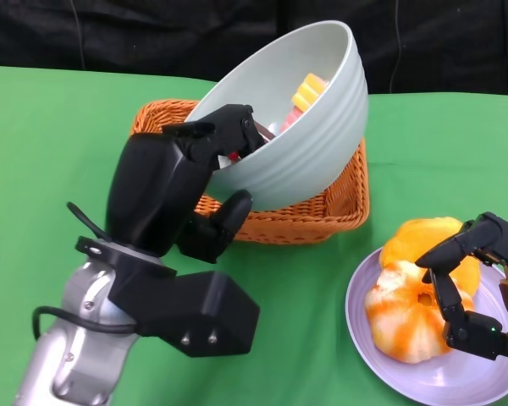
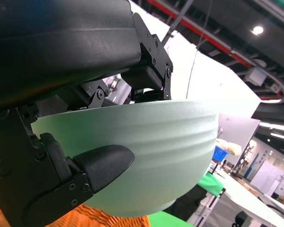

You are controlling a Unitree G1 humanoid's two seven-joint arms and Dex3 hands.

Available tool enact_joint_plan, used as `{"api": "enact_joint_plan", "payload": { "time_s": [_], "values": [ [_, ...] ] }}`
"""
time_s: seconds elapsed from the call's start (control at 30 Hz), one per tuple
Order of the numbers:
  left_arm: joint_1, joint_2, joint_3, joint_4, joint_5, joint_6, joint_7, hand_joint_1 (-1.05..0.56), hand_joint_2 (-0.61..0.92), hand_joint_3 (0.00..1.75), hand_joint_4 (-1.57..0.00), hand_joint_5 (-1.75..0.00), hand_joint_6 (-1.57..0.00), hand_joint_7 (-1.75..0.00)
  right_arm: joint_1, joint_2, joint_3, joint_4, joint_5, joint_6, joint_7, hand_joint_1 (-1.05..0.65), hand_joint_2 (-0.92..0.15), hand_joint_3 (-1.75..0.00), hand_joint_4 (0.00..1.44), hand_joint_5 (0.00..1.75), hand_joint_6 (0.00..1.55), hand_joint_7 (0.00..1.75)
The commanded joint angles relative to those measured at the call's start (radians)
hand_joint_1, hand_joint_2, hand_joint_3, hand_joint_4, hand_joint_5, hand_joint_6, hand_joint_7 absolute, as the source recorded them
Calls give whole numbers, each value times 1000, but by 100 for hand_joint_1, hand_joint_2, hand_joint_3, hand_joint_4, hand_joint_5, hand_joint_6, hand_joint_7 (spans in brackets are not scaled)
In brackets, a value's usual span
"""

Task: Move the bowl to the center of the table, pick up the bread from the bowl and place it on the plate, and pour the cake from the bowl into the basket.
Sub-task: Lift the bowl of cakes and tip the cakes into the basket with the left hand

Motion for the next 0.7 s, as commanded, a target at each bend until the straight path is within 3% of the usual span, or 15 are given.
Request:
{"api": "enact_joint_plan", "payload": {
  "time_s": [0.03, 0.23, 0.4, 0.7],
  "values": [
    [-42, -19, -3, 26, -59, 5, 19, -17, 19, 175, -106, -175, -86, -175, 10, -2, -4, 7, 9, -12, -4, -14, -47, -111, 70, 153, 68, 129],
    [-58, -52, -6, 62, -152, 18, 0, -15, 19, 175, -102, -174, -84, -174, 12, 0, 3, 3, 21, -5, 1, -12, -42, -121, 69, 155, 69, 128],
    [-74, -112, 6, 117, -310, 14, -29, -12, 18, 175, -96, -172, -86, -174, 10, 2, 6, 1, 22, 1, 2, -16, -45, -114, 71, 153, 70, 127],
    [-62, -193, 21, 91, -428, 100, -36, -13, 19, 175, -103, -175, -89, -175, 8, 1, 4, 6, 15, -2, 1, -13, -44, -117, 72, 151, 70, 125]
  ]
}}
